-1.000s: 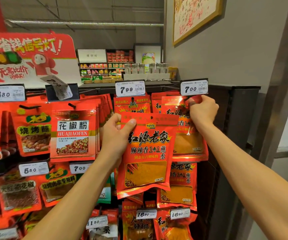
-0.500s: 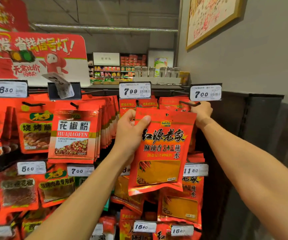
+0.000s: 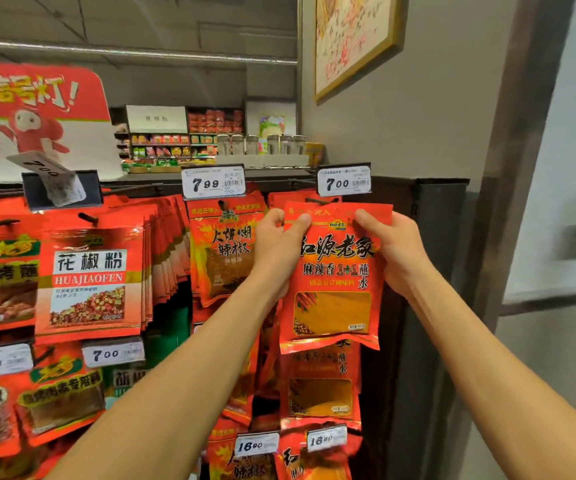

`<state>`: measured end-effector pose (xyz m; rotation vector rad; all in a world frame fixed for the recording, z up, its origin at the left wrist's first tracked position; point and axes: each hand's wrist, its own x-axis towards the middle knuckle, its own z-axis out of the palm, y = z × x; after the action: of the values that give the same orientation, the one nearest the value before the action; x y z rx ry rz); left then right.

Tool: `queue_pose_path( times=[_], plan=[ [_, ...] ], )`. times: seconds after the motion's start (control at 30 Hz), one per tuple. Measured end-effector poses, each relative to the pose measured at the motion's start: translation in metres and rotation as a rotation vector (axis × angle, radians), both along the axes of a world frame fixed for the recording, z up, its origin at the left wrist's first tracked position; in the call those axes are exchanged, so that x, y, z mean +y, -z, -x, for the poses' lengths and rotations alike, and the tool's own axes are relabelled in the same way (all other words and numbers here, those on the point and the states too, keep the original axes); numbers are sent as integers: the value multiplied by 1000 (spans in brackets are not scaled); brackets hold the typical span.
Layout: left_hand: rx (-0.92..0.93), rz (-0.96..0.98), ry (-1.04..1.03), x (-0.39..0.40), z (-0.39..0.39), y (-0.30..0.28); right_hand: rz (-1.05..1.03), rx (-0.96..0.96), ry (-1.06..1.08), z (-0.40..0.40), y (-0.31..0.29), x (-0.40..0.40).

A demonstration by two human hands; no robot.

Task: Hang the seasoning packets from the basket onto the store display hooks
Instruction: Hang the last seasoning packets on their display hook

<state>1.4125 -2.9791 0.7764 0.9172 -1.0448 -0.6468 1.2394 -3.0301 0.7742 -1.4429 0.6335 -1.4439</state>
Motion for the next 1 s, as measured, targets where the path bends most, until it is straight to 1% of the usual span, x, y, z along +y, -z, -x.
queue_pose_path(
  times=[0.07,0.2,0.33,0.57,0.73,0.83,1.0],
  plan=[
    [23,-37,10,-6,5,-5,-26,28,141,-5,-9,-8],
    [39,-56,10,-15,9,-16,-53,48,246,-13,-18,-23],
    [-12,-84,-46,-24,12,-23,-73,64,249,-14,-23,-30],
    [-82,-115,-81,-32,8,-24,-67,60,261,-17,-21,-35],
    [-81,-119,-40,-40,2,-27,-39,64,262,-22,-25,-36],
    [-95,-119,-54,-42,2,-20,-48,43,266,-16,-18,-39],
    [-48,-147,-55,-48,-5,-8,-106,114,317,-24,-12,-58]
  ],
)
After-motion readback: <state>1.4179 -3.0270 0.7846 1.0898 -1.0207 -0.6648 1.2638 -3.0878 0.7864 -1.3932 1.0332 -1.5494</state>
